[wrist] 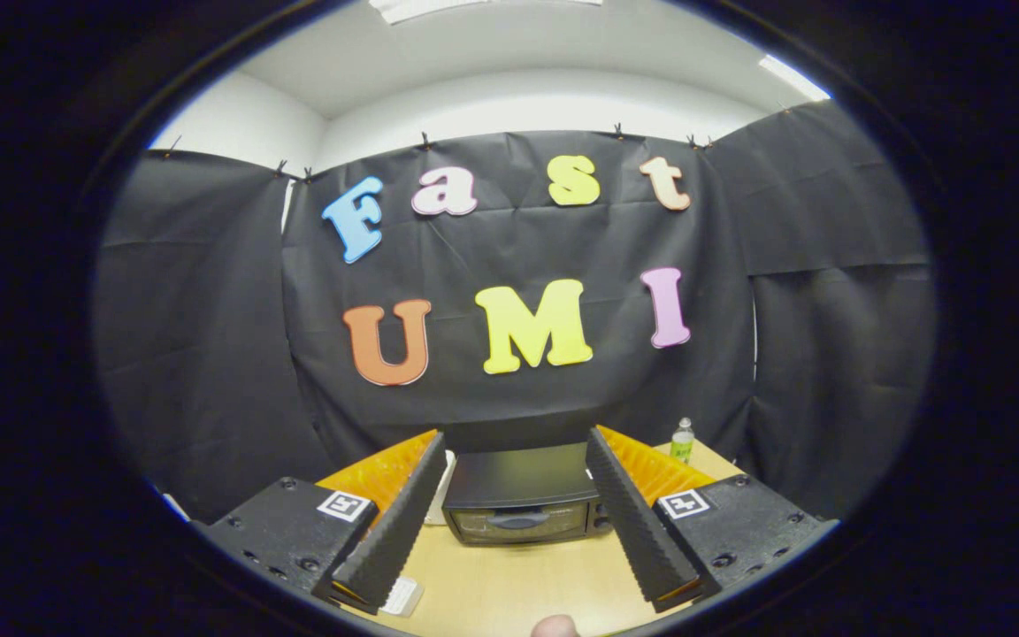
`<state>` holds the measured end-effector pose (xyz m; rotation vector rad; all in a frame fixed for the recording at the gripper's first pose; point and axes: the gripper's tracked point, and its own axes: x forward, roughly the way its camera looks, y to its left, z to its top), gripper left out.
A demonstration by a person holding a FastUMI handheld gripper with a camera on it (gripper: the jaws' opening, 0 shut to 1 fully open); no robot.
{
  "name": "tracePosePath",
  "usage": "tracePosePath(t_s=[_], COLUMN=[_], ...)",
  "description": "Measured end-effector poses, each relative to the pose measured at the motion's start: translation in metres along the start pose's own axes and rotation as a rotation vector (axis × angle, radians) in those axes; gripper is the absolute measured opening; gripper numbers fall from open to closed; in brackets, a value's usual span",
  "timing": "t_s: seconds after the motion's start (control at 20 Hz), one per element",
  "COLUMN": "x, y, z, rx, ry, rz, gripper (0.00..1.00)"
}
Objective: Open the toaster oven, put the food inside, and close the toaster oven door.
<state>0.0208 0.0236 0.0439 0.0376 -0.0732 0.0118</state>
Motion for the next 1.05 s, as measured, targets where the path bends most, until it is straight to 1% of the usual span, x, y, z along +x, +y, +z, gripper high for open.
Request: tracePosePath(t_s=[0.3, 0.55, 1.05], x=[-0.003, 0.003, 0.014], y=[-0.005, -0.011, -0.008], z=[-0.010, -0.012, -0.016], rx=[0.004, 0.039, 0.046], ry=[0.041, 0.044, 0.055], rz=[-0.002, -0.004, 0.016], gripper=[1.00, 1.00, 1.00])
